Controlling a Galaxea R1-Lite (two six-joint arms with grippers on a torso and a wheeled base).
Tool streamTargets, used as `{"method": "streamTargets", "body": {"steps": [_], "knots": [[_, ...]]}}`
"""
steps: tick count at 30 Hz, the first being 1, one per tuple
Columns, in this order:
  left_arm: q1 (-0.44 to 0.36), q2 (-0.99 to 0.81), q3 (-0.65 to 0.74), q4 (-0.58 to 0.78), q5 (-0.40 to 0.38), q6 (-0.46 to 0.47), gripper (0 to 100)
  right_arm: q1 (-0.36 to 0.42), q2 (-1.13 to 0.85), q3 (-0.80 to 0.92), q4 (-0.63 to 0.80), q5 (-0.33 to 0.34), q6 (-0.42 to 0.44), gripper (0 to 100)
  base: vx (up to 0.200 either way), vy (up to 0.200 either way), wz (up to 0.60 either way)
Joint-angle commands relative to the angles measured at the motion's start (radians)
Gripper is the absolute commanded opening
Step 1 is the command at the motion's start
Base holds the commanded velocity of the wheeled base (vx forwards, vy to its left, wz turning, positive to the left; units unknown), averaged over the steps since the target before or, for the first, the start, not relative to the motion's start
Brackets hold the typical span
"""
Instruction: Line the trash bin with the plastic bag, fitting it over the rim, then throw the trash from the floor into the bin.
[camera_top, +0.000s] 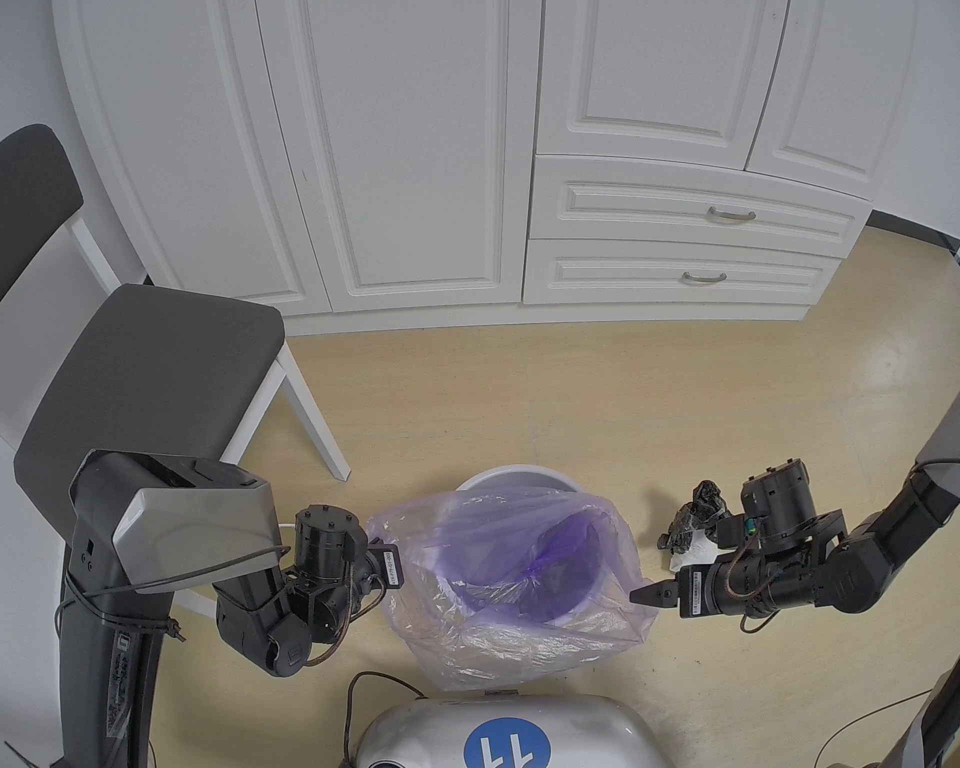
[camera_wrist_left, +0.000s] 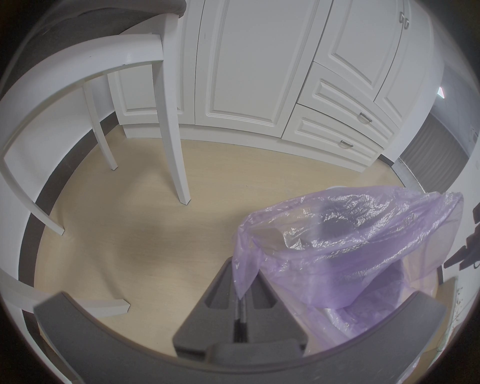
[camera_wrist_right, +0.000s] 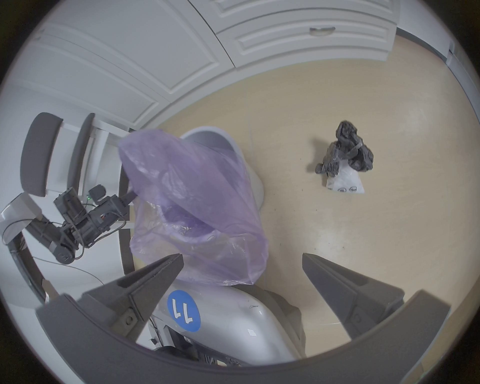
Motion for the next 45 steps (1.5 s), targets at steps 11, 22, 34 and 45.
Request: {"method": "streamTargets", "body": {"steps": [11,22,34,45], "knots": [[0.000,-0.003,0.005,-0.001,0.000,0.001,0,-0.028,-0.163,0.058,-0.006,0.007,-0.046,100,0.000,0.000,0.00],[0.000,-0.001,0.005,-0.001,0.000,0.003,0,-0.012,-0.352,0.064,0.103,0.007,-0.109,100,0.000,0.000,0.00],[0.000,0.006,0.005,-0.001,0.000,0.003,0,0.158,-0.674,0.021,0.330,-0.099,-0.142,100,0.000,0.000,0.00],[0.002,-0.010,0.013,0.001,0.002,0.004,0,0.172,-0.611,-0.004,0.322,-0.378,-0.222,100,0.000,0.000,0.00]]}}
